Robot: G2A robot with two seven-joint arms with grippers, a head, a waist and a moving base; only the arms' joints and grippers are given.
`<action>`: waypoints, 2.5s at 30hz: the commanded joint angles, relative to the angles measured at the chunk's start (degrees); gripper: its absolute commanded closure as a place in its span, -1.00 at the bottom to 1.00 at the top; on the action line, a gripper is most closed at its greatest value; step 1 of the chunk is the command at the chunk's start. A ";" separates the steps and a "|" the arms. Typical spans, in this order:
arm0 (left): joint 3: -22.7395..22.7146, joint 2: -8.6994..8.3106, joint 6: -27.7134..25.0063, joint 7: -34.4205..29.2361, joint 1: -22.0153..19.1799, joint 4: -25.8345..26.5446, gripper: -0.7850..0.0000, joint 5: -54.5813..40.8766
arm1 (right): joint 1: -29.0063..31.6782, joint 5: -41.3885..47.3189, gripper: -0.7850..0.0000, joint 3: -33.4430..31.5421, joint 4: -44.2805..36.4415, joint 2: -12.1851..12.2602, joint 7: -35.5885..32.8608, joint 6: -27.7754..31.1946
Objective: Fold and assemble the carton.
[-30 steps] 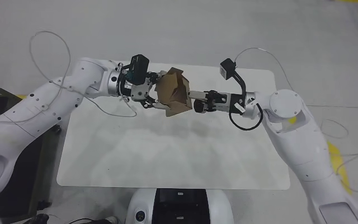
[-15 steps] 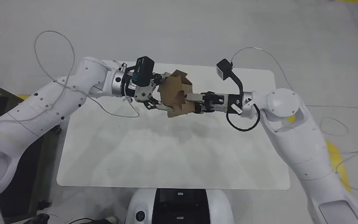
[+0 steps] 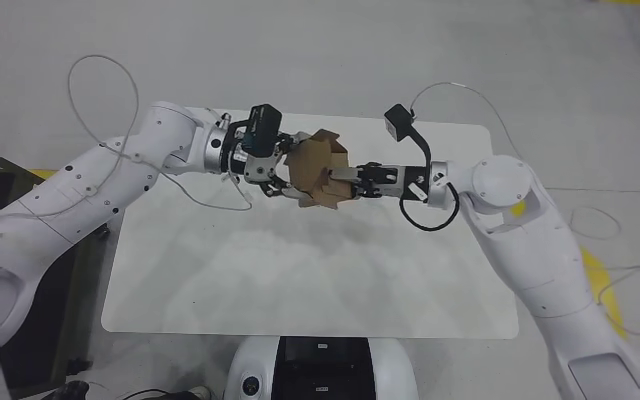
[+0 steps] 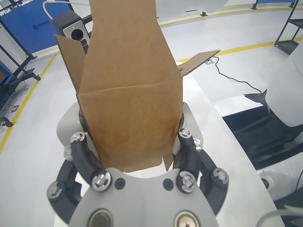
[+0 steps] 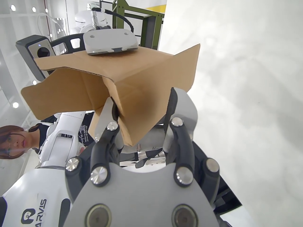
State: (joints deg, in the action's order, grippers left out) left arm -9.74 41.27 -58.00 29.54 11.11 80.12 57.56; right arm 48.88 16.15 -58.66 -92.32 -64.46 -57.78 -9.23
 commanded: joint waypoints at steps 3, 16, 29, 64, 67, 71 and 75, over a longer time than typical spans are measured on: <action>0.00 -0.08 0.00 -0.49 0.01 0.16 0.15 -0.52 | -0.41 -0.72 0.09 0.32 0.21 -0.04 0.01 -0.38; 0.00 -0.49 0.00 -3.10 -0.24 1.42 -1.00 -1.53 | -1.42 -2.26 0.19 0.28 0.61 -0.02 0.70 -2.08; 0.00 -0.25 0.00 -2.09 1.39 -3.68 -1.00 -5.23 | -0.66 -4.42 0.22 0.61 0.40 0.21 0.24 -2.68; 0.00 11.84 0.00 -40.15 2.41 -4.96 -1.00 -14.81 | 16.59 -6.08 -1.00 -20.54 3.31 5.37 0.50 6.92; 0.00 14.86 0.00 -45.51 2.25 -7.01 -1.00 -15.48 | 18.58 -6.88 -1.00 -22.31 2.44 5.77 1.61 6.91; 0.00 18.86 0.00 -50.88 2.08 -9.03 -1.00 -17.41 | 20.29 -7.85 -1.00 -23.72 1.12 6.14 2.42 6.29; 0.00 22.39 0.00 -55.33 2.34 -11.48 -1.00 -19.03 | 21.37 -7.85 -1.00 -24.47 0.04 6.35 2.89 5.55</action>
State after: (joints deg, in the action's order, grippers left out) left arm -9.74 62.66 -58.00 -24.65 13.32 69.48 39.08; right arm 70.04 8.18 -83.01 -92.06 -58.15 -54.94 -3.59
